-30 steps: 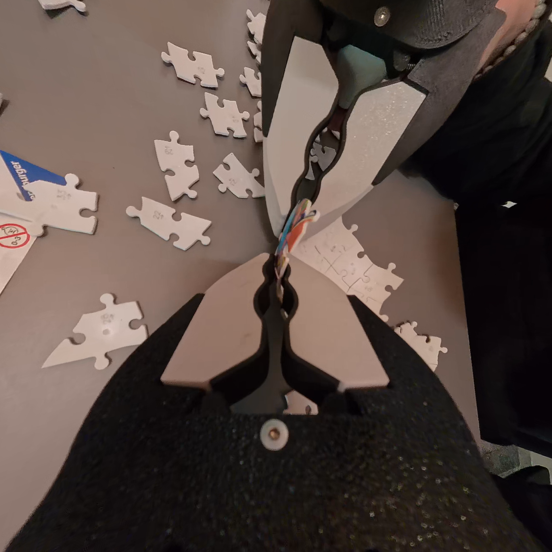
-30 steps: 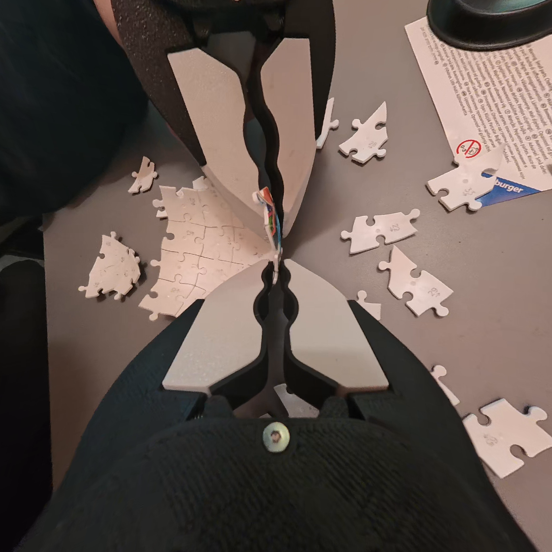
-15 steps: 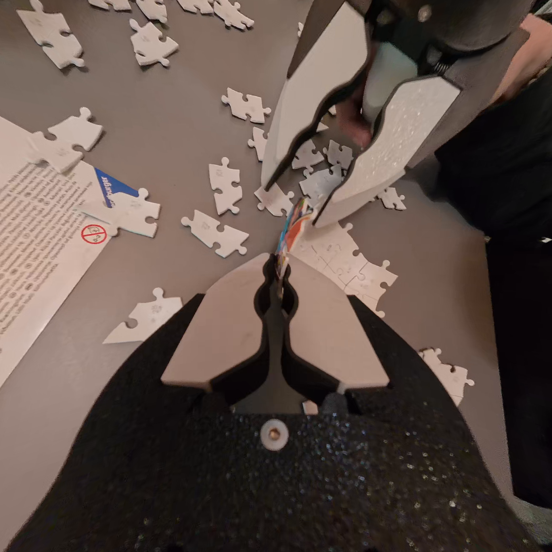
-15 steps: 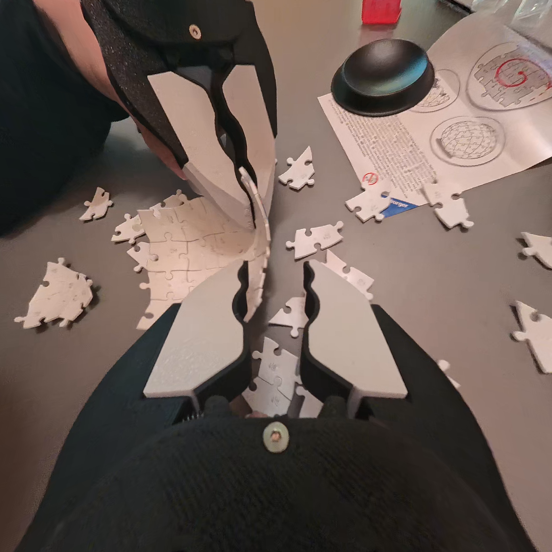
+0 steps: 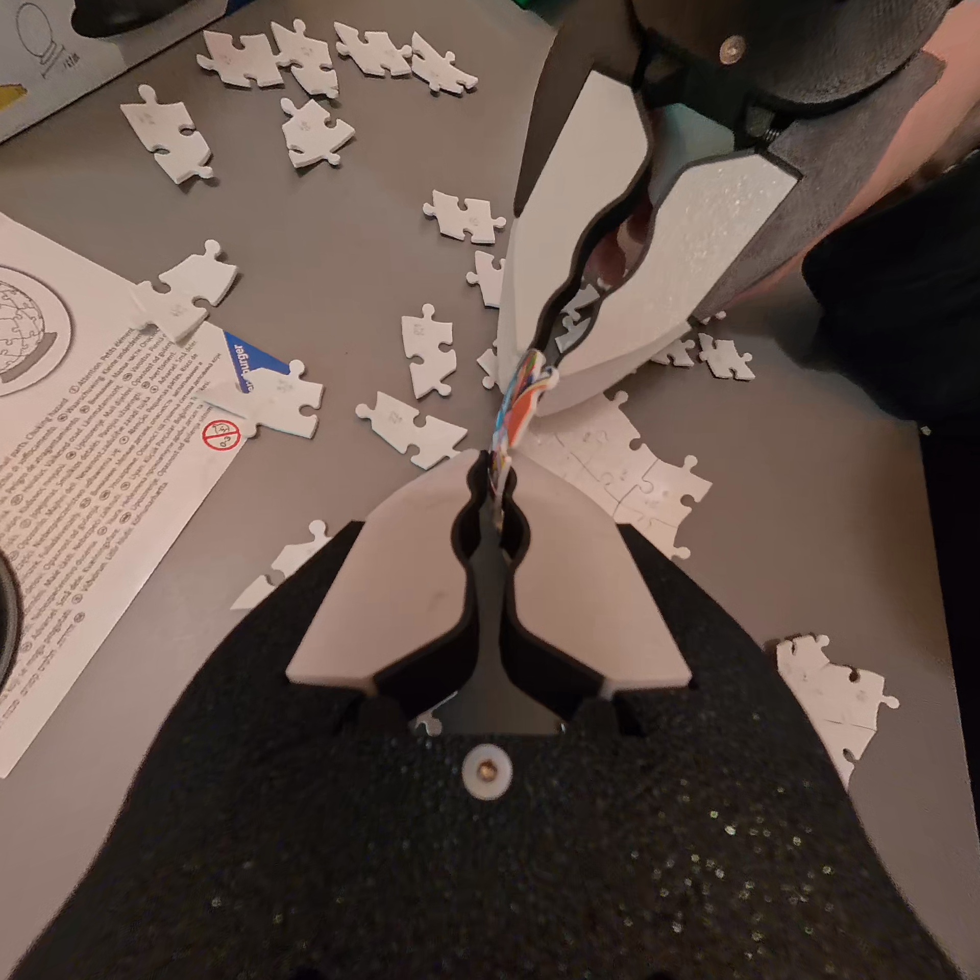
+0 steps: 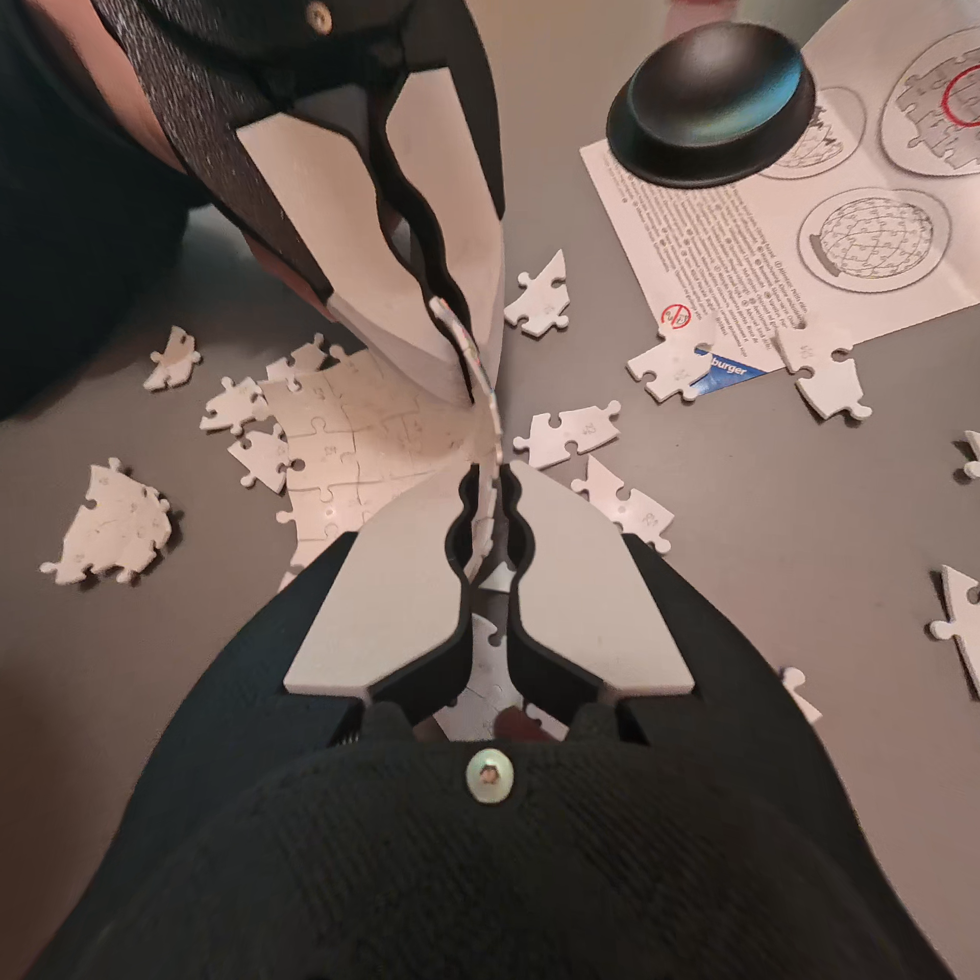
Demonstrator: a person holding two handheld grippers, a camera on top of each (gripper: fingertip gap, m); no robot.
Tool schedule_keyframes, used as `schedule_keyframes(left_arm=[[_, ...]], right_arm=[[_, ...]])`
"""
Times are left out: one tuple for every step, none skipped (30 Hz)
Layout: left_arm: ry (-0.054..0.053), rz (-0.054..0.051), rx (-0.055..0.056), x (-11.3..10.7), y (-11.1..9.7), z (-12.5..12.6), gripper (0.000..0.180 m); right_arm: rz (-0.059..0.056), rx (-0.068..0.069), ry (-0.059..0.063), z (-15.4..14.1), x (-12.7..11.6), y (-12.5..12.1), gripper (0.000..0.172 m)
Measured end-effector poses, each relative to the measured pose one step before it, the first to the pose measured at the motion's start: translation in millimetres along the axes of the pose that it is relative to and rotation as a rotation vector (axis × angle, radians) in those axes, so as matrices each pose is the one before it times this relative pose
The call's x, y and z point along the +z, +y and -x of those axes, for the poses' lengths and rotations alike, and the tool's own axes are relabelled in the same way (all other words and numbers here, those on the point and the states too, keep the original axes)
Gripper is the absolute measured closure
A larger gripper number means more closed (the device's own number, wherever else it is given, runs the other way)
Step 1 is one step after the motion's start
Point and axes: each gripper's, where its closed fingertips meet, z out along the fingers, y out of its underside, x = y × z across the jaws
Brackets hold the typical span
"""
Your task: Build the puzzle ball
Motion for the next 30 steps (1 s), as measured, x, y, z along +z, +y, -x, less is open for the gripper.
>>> schedule_keyframes(left_arm=[[-0.0014, -0.0017, 0.003, -0.24, -0.16, 0.34, 0.179], [-0.0009, -0.0006, 0.0031, -0.11, 0.0, 0.15, 0.179], [-0.0011, -0.0004, 0.0029, 0.02, 0.03, 0.17, 0.179], [-0.0049, 0.0017, 0.0034, 0.14, 0.34, 0.69, 0.179], [-0.0034, 0.0009, 0.0011, 0.06, 0.26, 0.58, 0.179], [0.0001, -0.0004, -0.0006, -0.14, 0.22, 0.32, 0.179], [0.0001, -0.0023, -0.0002, 0.0, -0.04, 0.35, 0.179], [0.0017, -0.0037, -0.0001, -0.03, -0.32, 0.0, 0.179], [0.0018, -0.0033, -0.0002, 0.01, -0.32, -0.06, 0.179], [0.0006, -0.0019, 0.0009, 0.08, -0.4, -0.2, 0.179], [-0.0011, -0.0002, 0.0025, 0.08, -0.07, -0.04, 0.179], [-0.0029, 0.0018, 0.0031, 0.0, 0.26, 0.27, 0.179], [-0.0028, 0.0026, 0.0026, -0.06, 0.44, 0.37, 0.179], [-0.0021, 0.0024, 0.0017, -0.2, 0.48, 0.37, 0.178], [-0.0028, 0.0008, 0.0008, -0.37, 0.4, 0.72, 0.179], [-0.001, 0.0004, 0.0002, -0.48, 0.33, 0.44, 0.178], [0.0017, 0.0016, -0.0002, -0.52, 0.61, 0.0, 0.178], [0.0021, 0.0018, 0.0022, -0.74, 0.62, -0.08, 0.178], [0.0008, 0.0005, 0.0047, -0.72, 0.27, -0.16, 0.178], [-0.0001, 0.0011, 0.0066, -0.6, 0.07, -0.28, 0.178], [-0.0047, 0.0033, 0.0074, -0.45, 0.09, 0.0, 0.178], [-0.0075, 0.0048, 0.0093, -0.13, 0.02, 0.12, 0.178], [-0.0083, 0.0033, 0.0117, 0.08, -0.14, -0.03, 0.178], [-0.0075, 0.0035, 0.0127, 0.08, 0.14, -0.15, 0.177], [-0.0051, 0.005, 0.0107, 0.13, 0.22, -0.34, 0.176], [-0.0049, 0.0045, 0.0063, 0.05, 0.19, -0.1, 0.174], [-0.0045, 0.0018, 0.0038, -0.01, -0.31, -0.03, 0.172], [-0.0024, -0.002, 0.0022, -0.16, -0.76, -0.23, 0.172], [0.0009, -0.0047, 0.0012, -0.37, -1.09, -0.46, 0.171], [0.0031, -0.005, 0.0003, -0.49, -1.14, -0.79, 0.171]], right_arm=[[0.0253, -0.0143, 0.0083, -0.58, 0.96, 2.79, 0.166], [0.0161, -0.0099, 0.0059, -0.58, 0.94, 1.71, 0.167], [0.0052, 0.0007, 0.0032, -0.67, 0.72, 0.2, 0.167], [0.0025, 0.0111, -0.0017, -0.47, 0.7, -0.14, 0.168], [0.0026, 0.0138, -0.0041, -0.37, 0.49, -0.22, 0.168], [0.0009, 0.0103, -0.0053, -0.09, 0.22, -0.09, 0.168], [-0.001, 0.0075, -0.0037, -0.03, -0.03, -0.24, 0.168], [0.0004, 0.0062, -0.0036, 0.1, -0.28, -0.13, 0.168], [0.0, 0.0036, -0.0034, 0.12, -0.4, -0.24, 0.168], [0.0017, 0.0018, -0.0031, 0.0, -0.17, -0.08, 0.168], [0.0031, 0.0027, -0.0037, -0.06, 0.09, 0.1, 0.168], [0.0046, 0.0063, -0.0032, -0.21, 0.42, 0.13, 0.168], [0.0048, 0.0027, -0.0019, -0.08, 0.45, -0.13, 0.168], [0.0041, -0.0055, 0.002, -0.16, 0.41, -0.34, 0.169], [0.0024, -0.0127, 0.0071, -0.08, 0.14, -0.72, 0.169], [0.0037, -0.0144, 0.0076, 0.34, -0.13, -0.78, 0.168], [0.0046, -0.0153, 0.0059, 0.65, -0.15, -0.86, 0.169], [0.0039, -0.0106, 0.0061, 0.7, -0.25, -0.92, 0.169], [0.0039, -0.0041, 0.0058, 0.44, -0.09, -0.91, 0.169], [0.0031, 0.0001, 0.0054, 0.32, -0.16, -0.89, 0.169], [0.0049, 0.0013, 0.0048, 0.18, -0.06, -0.4, 0.169], [0.0076, 0.0006, 0.0055, 0.0, -0.11, 0.07, 0.169], [0.006, -0.0018, 0.0056, 0.05, -0.16, 0.1, 0.169], [0.0031, -0.0032, 0.0031, 0.46, -0.18, 0.04, 0.169], [-0.0008, 0.0004, 0.0018, 0.45, -0.22, -0.53, 0.169], [0.001, 0.0027, 0.0019, 0.47, -0.14, -0.43, 0.169], [0.0072, -0.0018, 0.0039, 0.14, -0.11, 0.36, 0.169], [0.0087, -0.0047, 0.0072, -0.2, 0.11, 0.7, 0.169], [0.0078, -0.0029, 0.0083, -0.55, 0.41, 0.66, 0.169], [0.0047, -0.002, 0.0057, -0.2, 0.28, 0.33, 0.169]])
